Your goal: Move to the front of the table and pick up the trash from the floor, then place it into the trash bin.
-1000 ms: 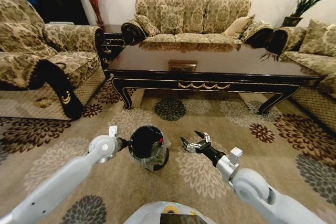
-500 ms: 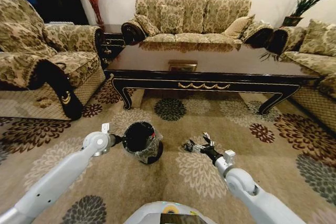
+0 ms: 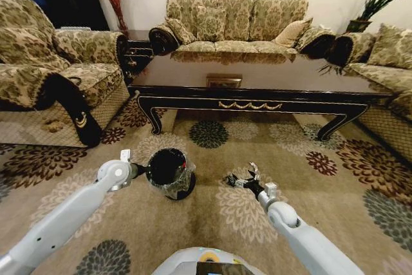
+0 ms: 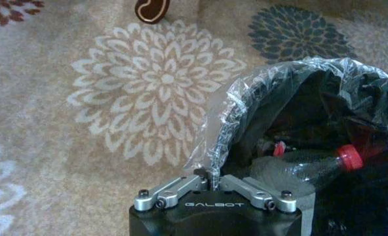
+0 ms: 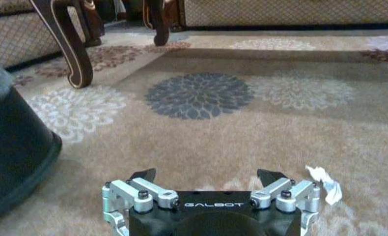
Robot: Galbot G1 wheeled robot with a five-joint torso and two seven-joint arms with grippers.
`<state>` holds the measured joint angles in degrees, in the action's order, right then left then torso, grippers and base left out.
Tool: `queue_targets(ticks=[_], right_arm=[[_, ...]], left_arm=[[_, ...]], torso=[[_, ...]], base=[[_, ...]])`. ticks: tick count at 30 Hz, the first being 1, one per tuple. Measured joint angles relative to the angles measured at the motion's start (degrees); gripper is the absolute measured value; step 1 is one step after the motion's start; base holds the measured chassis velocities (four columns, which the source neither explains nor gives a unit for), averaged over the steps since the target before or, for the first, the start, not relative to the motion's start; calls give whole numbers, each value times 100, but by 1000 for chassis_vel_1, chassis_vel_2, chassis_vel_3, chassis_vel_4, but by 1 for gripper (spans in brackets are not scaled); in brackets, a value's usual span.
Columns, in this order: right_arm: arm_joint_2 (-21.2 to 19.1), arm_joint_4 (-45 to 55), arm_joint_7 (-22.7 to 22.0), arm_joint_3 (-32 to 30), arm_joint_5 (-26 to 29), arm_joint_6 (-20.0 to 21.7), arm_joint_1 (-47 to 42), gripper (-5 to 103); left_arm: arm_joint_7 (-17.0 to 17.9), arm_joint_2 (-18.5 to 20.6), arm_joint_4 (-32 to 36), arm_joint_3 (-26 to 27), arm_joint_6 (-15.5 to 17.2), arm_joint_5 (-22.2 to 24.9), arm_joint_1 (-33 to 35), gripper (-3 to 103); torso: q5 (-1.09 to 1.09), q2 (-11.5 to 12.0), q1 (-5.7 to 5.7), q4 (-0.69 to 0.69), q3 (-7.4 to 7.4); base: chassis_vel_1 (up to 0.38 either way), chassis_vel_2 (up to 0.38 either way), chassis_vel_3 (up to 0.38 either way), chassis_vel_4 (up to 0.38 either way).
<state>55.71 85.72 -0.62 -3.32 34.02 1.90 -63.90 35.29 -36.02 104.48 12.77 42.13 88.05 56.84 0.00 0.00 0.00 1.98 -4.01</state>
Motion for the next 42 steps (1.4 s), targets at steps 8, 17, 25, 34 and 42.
queue_targets(ticks=[8, 17, 25, 34, 42], right_arm=[[258, -541, 172, 164, -276, -217, 223, 100], [622, -1188, 229, 476, -377, -301, 580, 100], [956, -1958, 325, 536, -548, -482, 894, 100], [1281, -2493, 288, 645, -638, -592, 1146, 100], [1358, -2900, 343, 713, -652, -709, 1339, 90]], left_arm=[[71, 82, 41, 22, 0, 75, 20, 0], [101, 91, 57, 9, 0, 108, 15, 0], [108, 133, 58, -26, 0, 143, -6, 0], [101, 227, 28, -129, 0, 195, -102, 0], [69, 285, 23, -180, 0, 202, -147, 0]], torso=[[1, 0, 0, 0, 0], [0, 0, 0, 0, 0], [0, 0, 0, 0, 0], [1, 0, 0, 0, 0], [0, 0, 0, 0, 0]], base=[[0, 0, 0, 0], [0, 0, 0, 0], [0, 0, 0, 0], [0, 0, 0, 0], [0, 0, 0, 0]])
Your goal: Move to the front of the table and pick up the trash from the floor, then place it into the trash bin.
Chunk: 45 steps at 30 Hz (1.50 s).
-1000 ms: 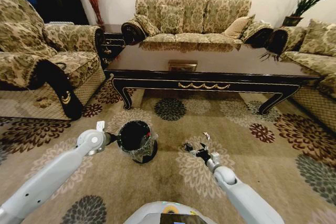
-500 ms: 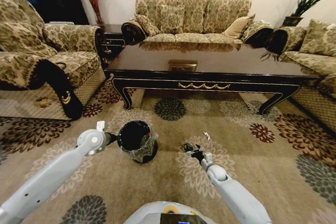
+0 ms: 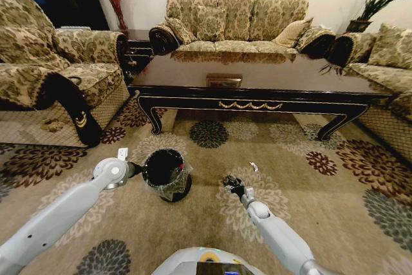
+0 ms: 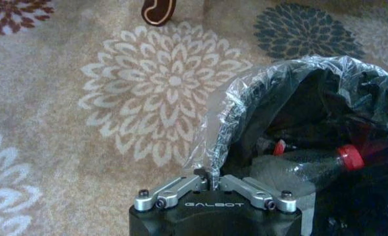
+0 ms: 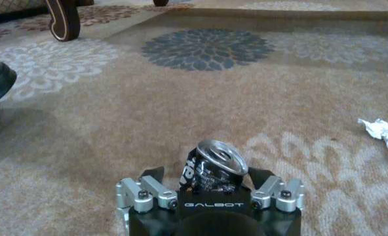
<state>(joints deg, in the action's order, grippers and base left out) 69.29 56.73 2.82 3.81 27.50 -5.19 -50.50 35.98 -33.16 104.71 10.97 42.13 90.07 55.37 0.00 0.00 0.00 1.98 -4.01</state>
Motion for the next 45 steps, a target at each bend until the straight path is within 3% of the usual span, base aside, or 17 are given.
queue_targets(ticks=[5, 6, 7, 10, 22, 30, 35, 45], right_arm=[[-10, 6, 25, 21, 7, -8, 9, 69], [-10, 6, 25, 21, 7, -8, 9, 69], [-21, 12, 28, 26, 9, -11, 11, 58], [-130, 49, 71, 99, 15, -40, 5, 49], [-243, 184, 67, 81, 10, -35, -104, 49], [-557, 552, -21, 64, 90, 79, -175, 49], [-926, 1544, -307, -41, 549, 492, -345, 49], [-1551, 2973, -486, -478, 950, 722, -839, 49]], left_arm=[[-12, 35, 28, -23, 0, -11, 21, 0], [-12, 35, 28, -23, 0, -11, 21, 0], [-13, 35, 44, -23, 0, -8, 10, 0], [-18, 74, 100, -15, 0, 1, 7, 0], [11, 75, 201, 26, 0, -8, 61, 0], [37, 39, 244, -20, 0, -15, 40, 0], [53, -24, 262, -147, 0, -20, -33, 0], [157, -23, 535, -436, 0, 72, -208, 0]], torso=[[0, 0, 0, 1, 0], [0, 0, 0, 1, 0], [0, 0, 0, 1, 0], [-1, -1, 0, 1, 1], [-1, -1, 0, 1, 0], [-1, -1, 0, -2, 0], [0, -1, 0, -1, 0], [-1, -1, 0, -1, 0]], base=[[0, 0, 0, 0], [0, 0, 0, 0], [0, 0, 0, 0], [0, 0, 0, 0], [0, 0, 0, 0], [0, 0, 0, 0], [0, 0, 0, 0], [0, 0, 0, 0]])
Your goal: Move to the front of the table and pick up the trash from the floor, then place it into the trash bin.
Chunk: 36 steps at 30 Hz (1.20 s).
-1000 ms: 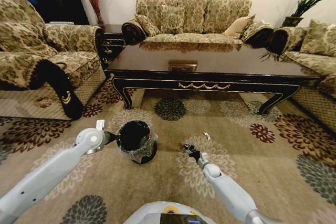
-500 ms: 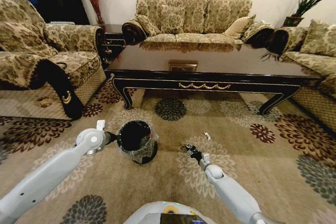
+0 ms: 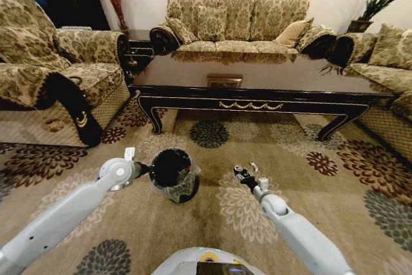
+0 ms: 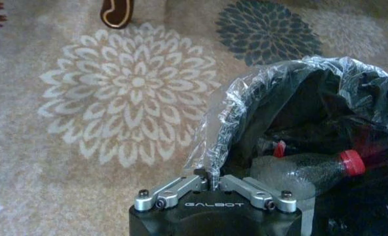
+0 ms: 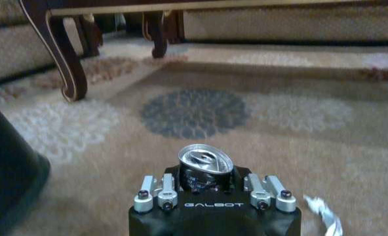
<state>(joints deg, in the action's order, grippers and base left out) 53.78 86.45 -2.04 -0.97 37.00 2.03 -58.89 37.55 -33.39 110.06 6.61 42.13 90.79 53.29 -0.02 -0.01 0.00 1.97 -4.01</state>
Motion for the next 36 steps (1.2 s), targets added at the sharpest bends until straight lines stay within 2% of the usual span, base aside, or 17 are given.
queue_targets(ticks=[12, 18, 22, 26, 27, 28, 31, 32, 34, 35, 36], right_arm=[[-599, 2035, -310, -223, 635, 345, -330, 49], [-852, 2774, -375, -287, 719, 486, -416, 49], [-978, 3157, -375, -338, 718, 500, -534, 49], [-1107, 3657, -396, -404, 828, 554, -628, 49], [-1107, 3657, -396, -404, 828, 554, -628, 49], [-1178, 3830, -395, -412, 879, 572, -661, 49], [-1254, 3999, -344, -403, 869, 577, -737, 49], [-1254, 3999, -344, -403, 869, 577, -737, 49], [-1245, 4070, -320, -389, 864, 577, -781, 49], [-1220, 4138, -319, -386, 866, 585, -820, 49], [-1220, 4138, -319, -386, 866, 585, -820, 49]], left_arm=[[245, 5, 434, -269, 0, 76, -102, 0], [342, -30, 491, -436, 0, 86, -210, 0], [441, -130, 414, -794, 1, 95, -579, 0], [620, -371, 285, -1405, 0, 266, -1225, 0], [620, -371, 285, -1405, 0, 266, -1225, 0], [679, -467, 218, -1721, 0, 319, -1504, 0], [789, -674, 89, -2225, 0, 399, -1913, 0], [789, -674, 89, -2225, 0, 399, -1913, 0], [902, -889, 1, -2474, 0, 445, -2121, 0], [1029, -1120, -74, -2609, 0, 480, -2208, 0], [1029, -1120, -74, -2609, 0, 480, -2208, 0]], torso=[[1, 0, 0, 1, 0], [0, 0, 0, 2, 0], [1, 0, 0, 2, 0], [0, 1, 0, 1, 0], [0, 1, 0, 1, 0], [0, 1, 0, 1, 0], [1, 1, 0, 1, 0], [1, 1, 0, 1, 0], [0, 1, 0, 1, 0], [0, 1, 0, 0, 0], [0, 1, 0, 0, 0]], base=[[0, 0, 0, 0], [0, 0, 0, 0], [0, 0, 0, 0], [0, 0, 0, 0], [0, 0, 0, 0], [0, 0, 0, 0], [0, 0, 0, 0], [0, 0, 0, 0], [0, 0, 0, 0], [0, 0, 0, 0], [0, 0, 0, 0]])
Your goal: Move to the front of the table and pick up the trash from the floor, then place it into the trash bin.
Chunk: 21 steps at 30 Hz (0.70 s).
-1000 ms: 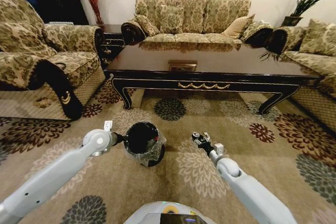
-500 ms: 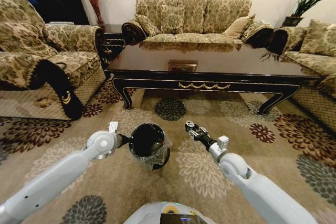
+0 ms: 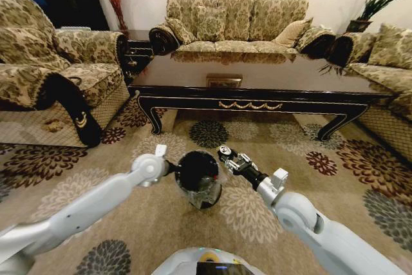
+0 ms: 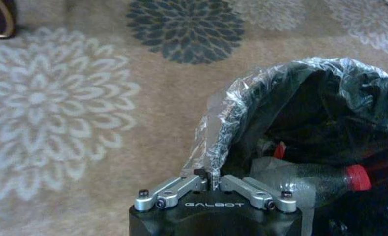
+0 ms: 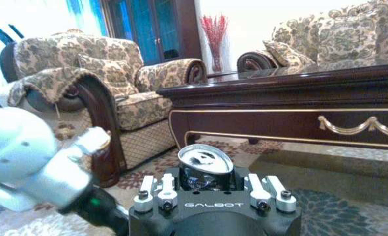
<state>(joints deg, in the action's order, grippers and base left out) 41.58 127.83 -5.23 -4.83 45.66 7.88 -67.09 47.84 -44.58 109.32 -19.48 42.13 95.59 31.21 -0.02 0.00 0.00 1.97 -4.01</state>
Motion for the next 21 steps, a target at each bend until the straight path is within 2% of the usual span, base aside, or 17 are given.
queue_targets(ticks=[2, 8, 15, 21], right_arm=[[-29, 68, 0, 1, -25, 12, -92, 49], [-58, 96, -6, 16, -325, 104, -372, 49], [4, 17, -13, 56, -440, 121, -460, 49], [20, -18, -38, 85, -432, 160, -477, 49]], left_arm=[[96, -224, -43, -103, 0, 23, -33, 0], [225, -434, -16, -230, 0, 130, -142, 0], [288, -444, 79, -229, -1, 186, -98, 0], [299, -392, 109, -25, 0, 169, 66, 0]], torso=[[1, 0, 0, 0, 0], [0, 0, 0, 0, 0], [0, 0, 0, 1, 0], [1, 0, 0, 2, 0]], base=[[0, 0, 0, 0], [0, 0, 0, 0], [0, 0, 0, 0], [0, 0, 0, 0]])
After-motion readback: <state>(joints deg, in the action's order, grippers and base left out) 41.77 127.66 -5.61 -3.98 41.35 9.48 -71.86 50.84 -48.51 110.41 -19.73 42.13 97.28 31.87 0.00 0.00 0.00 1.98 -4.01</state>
